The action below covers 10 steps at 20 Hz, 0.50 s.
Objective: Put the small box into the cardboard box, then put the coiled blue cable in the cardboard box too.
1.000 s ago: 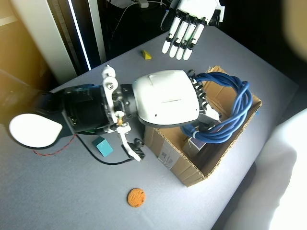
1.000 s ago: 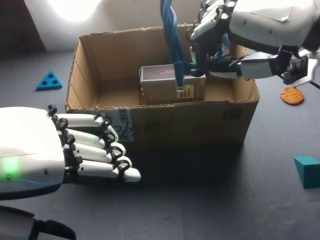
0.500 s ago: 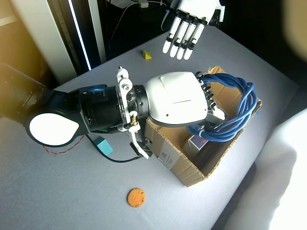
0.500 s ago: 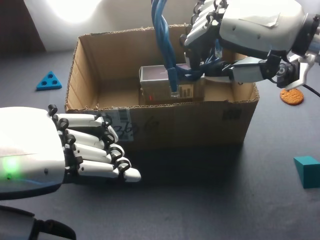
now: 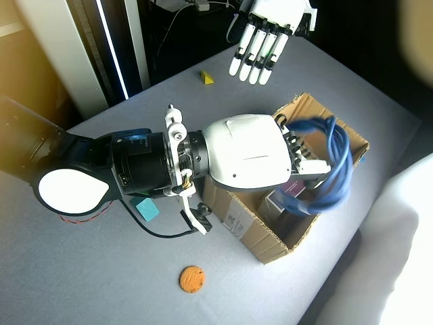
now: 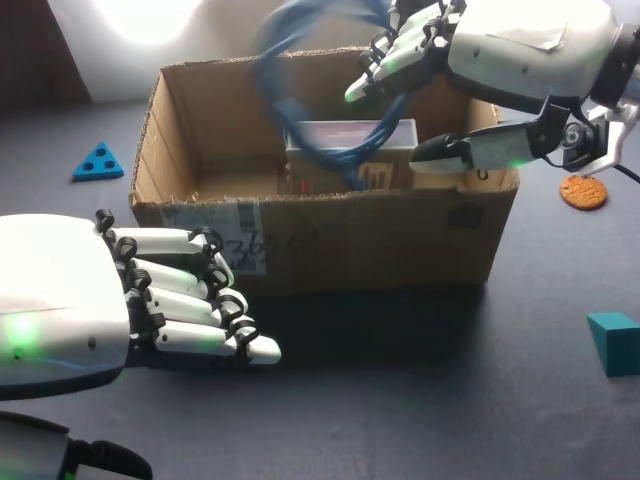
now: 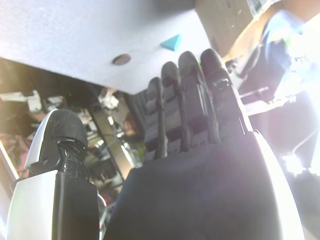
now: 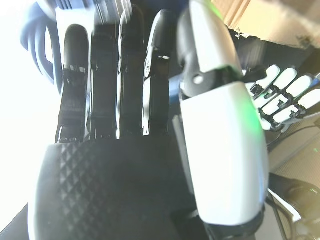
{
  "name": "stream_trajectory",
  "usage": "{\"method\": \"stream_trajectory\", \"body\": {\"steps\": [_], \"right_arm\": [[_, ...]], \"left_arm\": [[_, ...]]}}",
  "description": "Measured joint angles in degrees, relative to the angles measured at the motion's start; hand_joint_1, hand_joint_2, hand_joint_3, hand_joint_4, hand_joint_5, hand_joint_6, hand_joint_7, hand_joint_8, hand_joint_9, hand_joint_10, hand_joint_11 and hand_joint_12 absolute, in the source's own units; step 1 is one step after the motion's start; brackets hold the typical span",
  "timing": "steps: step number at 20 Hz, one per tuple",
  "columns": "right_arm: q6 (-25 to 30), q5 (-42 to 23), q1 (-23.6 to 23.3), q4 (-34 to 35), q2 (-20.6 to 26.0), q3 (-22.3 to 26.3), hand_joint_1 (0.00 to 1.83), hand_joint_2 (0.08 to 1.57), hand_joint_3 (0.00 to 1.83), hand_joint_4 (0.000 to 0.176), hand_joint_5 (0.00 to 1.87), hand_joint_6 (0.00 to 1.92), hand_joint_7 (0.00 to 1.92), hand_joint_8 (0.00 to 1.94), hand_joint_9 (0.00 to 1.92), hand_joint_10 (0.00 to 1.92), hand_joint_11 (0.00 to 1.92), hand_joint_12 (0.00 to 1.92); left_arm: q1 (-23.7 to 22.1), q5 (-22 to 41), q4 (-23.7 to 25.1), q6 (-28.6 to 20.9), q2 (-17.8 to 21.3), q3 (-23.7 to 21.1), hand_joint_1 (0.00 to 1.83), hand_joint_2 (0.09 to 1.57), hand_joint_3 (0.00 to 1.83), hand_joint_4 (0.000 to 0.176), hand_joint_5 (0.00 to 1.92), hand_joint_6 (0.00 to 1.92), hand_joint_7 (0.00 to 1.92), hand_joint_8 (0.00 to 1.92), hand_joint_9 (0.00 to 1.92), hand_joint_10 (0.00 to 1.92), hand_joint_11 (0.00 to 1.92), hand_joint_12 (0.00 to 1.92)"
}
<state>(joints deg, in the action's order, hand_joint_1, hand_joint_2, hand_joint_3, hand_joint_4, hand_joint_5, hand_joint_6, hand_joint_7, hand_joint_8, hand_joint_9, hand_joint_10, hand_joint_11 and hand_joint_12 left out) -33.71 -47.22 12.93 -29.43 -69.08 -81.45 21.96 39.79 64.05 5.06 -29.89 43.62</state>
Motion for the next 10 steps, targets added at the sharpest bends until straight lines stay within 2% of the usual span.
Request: {"method": "stream_trajectory", "body": {"steps": [2, 5, 10], "right_arm": [[0.02, -0.09, -0.07, 0.04, 0.00, 0.00, 0.86, 0.99, 0.00, 0.000, 0.77, 0.03, 0.78, 0.00, 0.74, 0.01, 0.15, 1.34], [0.00, -0.48, -0.28, 0.11, 0.02, -0.02, 0.76, 1.02, 0.00, 0.000, 0.71, 0.00, 0.74, 0.00, 0.70, 0.00, 0.07, 1.38], [0.00, -1.14, -1.11, 0.52, 0.07, -0.02, 0.73, 1.01, 0.01, 0.000, 0.67, 0.00, 0.72, 0.00, 0.67, 0.00, 0.07, 1.34]], "left_arm": [[0.00, 0.02, -0.02, 0.00, 0.00, 0.00, 0.47, 1.22, 0.00, 0.000, 0.30, 0.00, 0.39, 0.00, 0.35, 0.01, 0.00, 0.71], [0.00, 0.02, -0.02, 0.00, 0.00, 0.00, 0.41, 1.24, 0.00, 0.000, 0.28, 0.00, 0.36, 0.00, 0.33, 0.00, 0.00, 0.64], [0.00, 0.02, -0.02, 0.00, 0.00, -0.11, 0.44, 1.22, 0.00, 0.000, 0.31, 0.01, 0.39, 0.01, 0.36, 0.01, 0.00, 0.72]]}}
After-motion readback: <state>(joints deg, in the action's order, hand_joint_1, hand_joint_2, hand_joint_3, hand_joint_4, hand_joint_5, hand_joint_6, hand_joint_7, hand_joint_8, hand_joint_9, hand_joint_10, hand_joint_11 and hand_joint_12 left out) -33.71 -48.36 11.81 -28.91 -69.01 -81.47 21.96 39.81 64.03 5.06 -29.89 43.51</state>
